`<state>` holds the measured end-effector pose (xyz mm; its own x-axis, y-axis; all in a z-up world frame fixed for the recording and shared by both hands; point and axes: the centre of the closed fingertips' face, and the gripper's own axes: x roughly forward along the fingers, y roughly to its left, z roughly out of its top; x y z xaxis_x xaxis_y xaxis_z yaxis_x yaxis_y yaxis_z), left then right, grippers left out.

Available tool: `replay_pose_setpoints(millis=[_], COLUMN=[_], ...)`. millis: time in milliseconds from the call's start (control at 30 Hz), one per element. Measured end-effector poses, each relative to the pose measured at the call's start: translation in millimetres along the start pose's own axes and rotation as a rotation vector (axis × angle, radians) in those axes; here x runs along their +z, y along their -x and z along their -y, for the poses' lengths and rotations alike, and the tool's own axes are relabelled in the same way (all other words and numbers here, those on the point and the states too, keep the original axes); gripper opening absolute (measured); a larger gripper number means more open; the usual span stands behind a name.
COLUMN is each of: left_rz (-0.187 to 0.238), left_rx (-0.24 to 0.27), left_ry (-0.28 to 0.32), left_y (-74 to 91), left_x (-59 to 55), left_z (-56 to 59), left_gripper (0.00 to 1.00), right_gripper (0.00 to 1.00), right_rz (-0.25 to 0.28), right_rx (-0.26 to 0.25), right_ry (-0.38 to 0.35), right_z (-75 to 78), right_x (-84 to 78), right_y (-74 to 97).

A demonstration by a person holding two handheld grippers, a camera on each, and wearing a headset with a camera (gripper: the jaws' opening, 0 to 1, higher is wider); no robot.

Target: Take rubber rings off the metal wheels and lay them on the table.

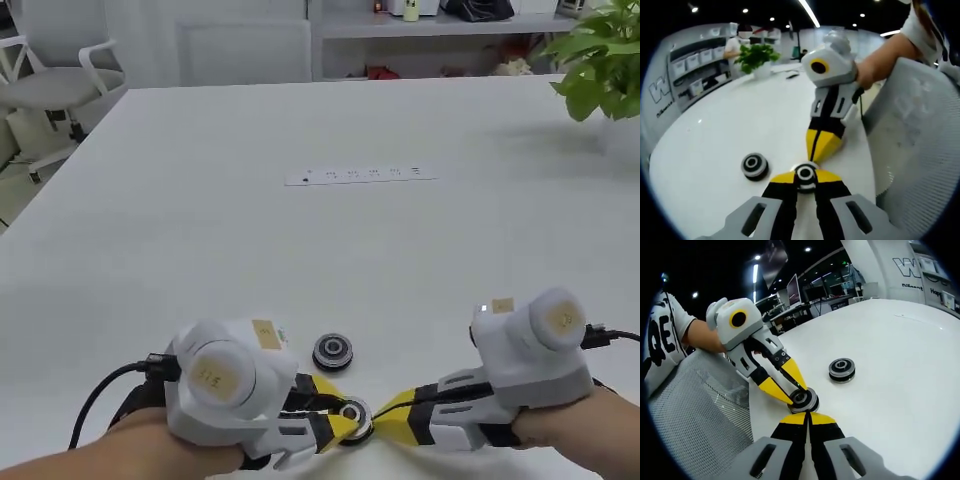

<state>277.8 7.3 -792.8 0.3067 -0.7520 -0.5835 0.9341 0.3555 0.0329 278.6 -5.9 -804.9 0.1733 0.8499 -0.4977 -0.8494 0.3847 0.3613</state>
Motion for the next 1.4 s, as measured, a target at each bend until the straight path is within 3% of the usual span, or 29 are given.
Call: replay_pose_setpoints(millis=[67,133,200,1000,1400], left_rz=[0.0,-0.002,-0.005,-0.019,-0.022], left_rx=[0.001,0.003,0.007,0.011,0.007], left_ry=[0.0,-0.004,-0.011,-0.009,-0.011], left_y=[0.0,-0.2,-0.5,-1.1,-1.1], left_x=[-0.2,-0.3,-0.1,-0.6,-0.6], left_z=[-0.2,0.0,0.3,0.3,2.5], left_gripper=[0.13,0.13,0.13,0.13,0.13], right_gripper=[0.0,0.0,0.0,0.0,0.0], right_rz=[0.01,0.061,0.041,0.063,0.04], right_rx=[-0.003,0.006,0.001,0.035,0.042], right_ry=[-0.022,-0.065,-0.056,-0.074,-0.025], right_z=[2.0,1.2,1.4,-5.3,-11.7], right_x=[0.9,9.7,6.8,12.7,11.8], right_y=[0.7,1.9,2.0,0.6,-0.1])
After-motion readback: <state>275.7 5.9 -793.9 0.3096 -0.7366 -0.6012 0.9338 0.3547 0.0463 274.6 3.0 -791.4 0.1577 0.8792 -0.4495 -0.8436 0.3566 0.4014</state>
